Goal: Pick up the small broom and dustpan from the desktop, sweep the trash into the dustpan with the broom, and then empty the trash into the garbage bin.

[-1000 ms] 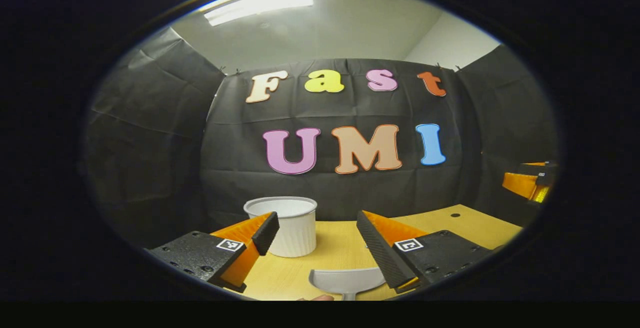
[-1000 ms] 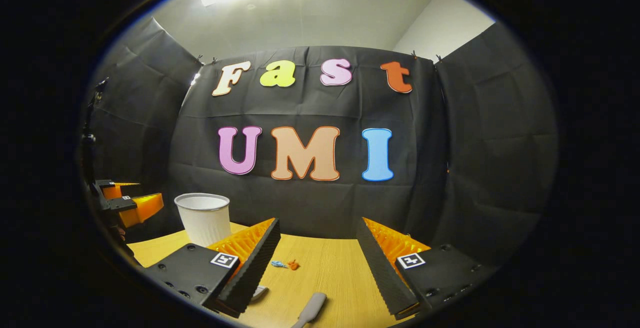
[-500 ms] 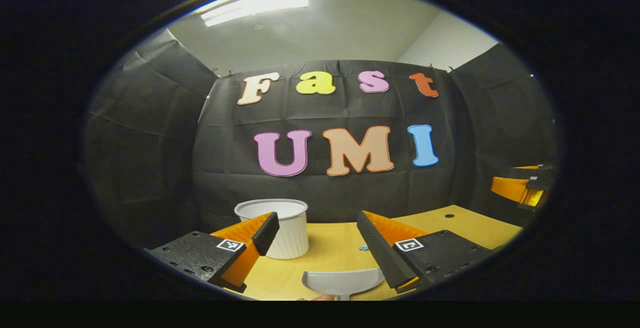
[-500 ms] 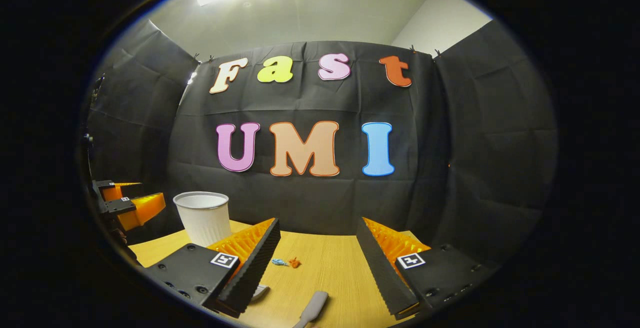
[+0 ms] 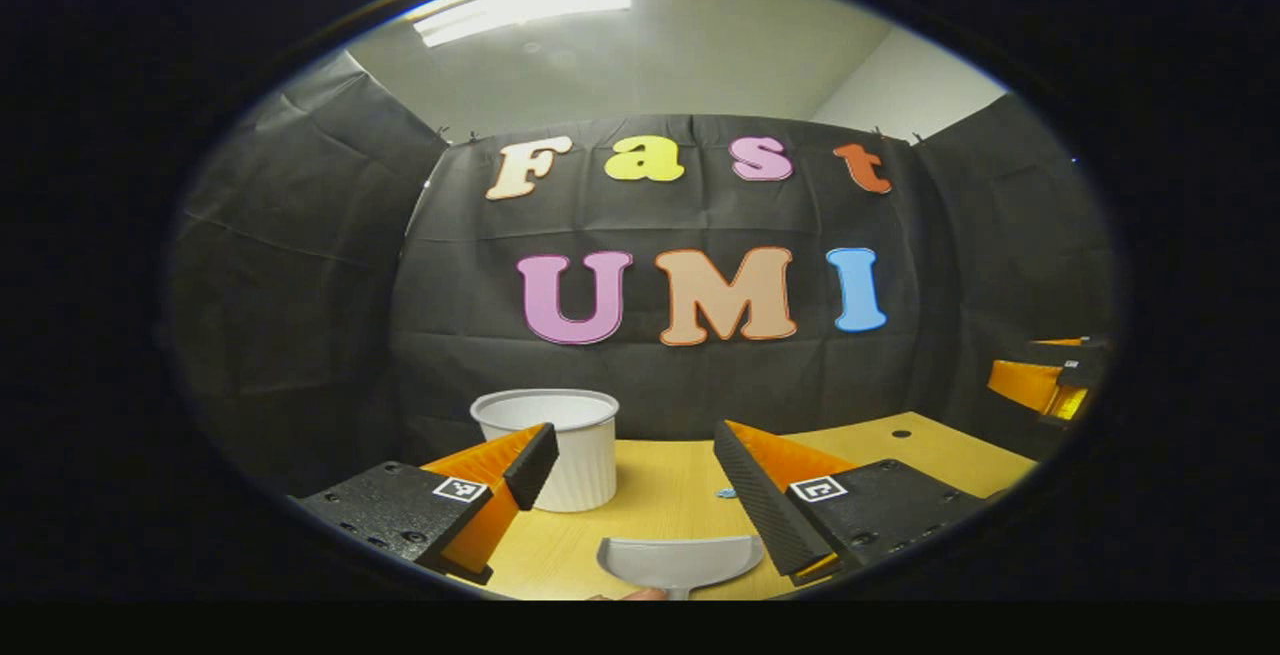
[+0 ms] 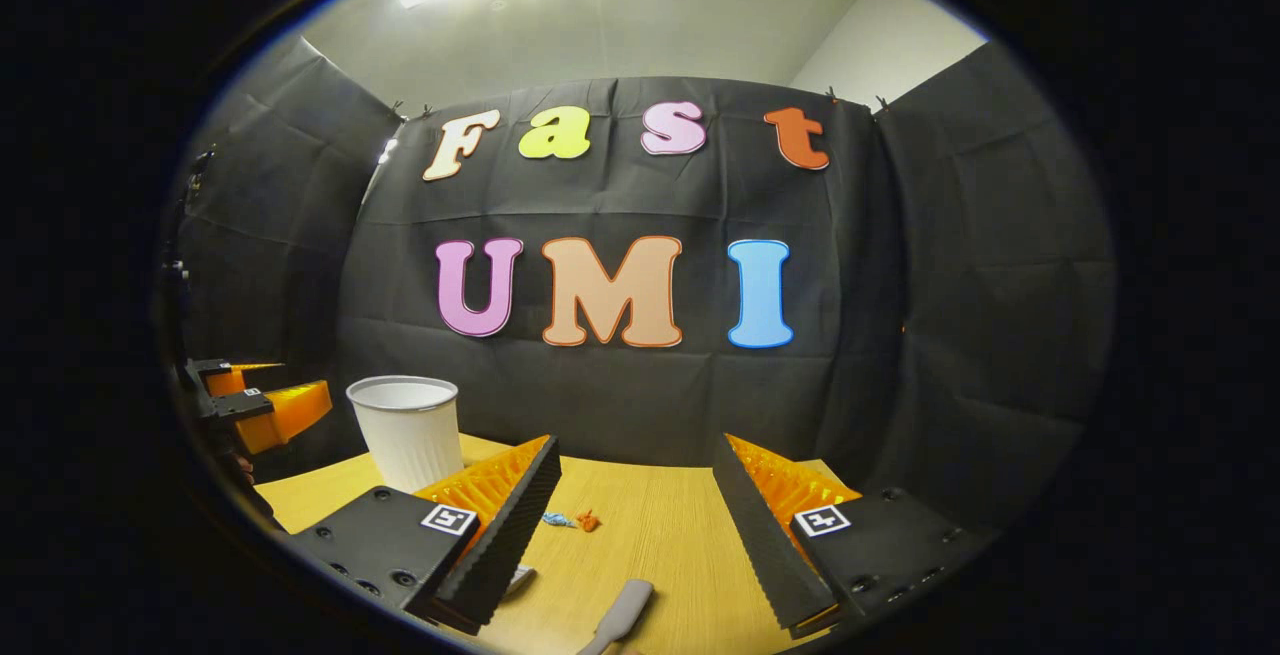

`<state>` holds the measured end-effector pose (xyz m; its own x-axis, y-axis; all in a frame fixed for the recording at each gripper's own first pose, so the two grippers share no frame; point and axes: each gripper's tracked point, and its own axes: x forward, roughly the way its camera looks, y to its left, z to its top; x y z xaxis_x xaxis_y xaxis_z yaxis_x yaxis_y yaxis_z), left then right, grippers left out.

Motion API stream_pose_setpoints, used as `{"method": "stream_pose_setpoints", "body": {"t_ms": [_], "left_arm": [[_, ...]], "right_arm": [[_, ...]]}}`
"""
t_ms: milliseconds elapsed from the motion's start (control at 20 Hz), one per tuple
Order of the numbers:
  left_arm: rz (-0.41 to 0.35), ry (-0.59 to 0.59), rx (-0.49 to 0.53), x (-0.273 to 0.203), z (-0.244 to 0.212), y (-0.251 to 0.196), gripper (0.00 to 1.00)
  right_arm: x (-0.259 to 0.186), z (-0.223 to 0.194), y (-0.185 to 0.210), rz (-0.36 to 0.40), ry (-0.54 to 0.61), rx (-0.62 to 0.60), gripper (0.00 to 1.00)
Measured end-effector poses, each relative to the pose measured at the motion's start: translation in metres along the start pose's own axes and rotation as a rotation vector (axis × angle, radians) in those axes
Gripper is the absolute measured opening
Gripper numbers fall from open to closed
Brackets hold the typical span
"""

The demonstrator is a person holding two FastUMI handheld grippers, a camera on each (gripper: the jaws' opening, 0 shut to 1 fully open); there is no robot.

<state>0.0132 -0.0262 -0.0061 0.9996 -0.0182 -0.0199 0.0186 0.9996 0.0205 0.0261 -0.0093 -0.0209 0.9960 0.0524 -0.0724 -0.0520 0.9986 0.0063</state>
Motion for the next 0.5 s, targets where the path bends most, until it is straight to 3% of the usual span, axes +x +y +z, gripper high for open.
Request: {"method": "stream_pose_setpoints", "body": {"t_ms": [350,500], "left_arm": [[0.021,0.08,0.008,-0.004,-0.025,-0.009,0.93],[0.048,0.139,0.032,-0.013,-0.044,-0.007,0.93]], "right_arm": [[0.005,-0.017,-0.007,0.048,0.049,-0.011,0.99],[0.005,-0.043,-0.002,0.112,0.121,0.009,0.99]]}}
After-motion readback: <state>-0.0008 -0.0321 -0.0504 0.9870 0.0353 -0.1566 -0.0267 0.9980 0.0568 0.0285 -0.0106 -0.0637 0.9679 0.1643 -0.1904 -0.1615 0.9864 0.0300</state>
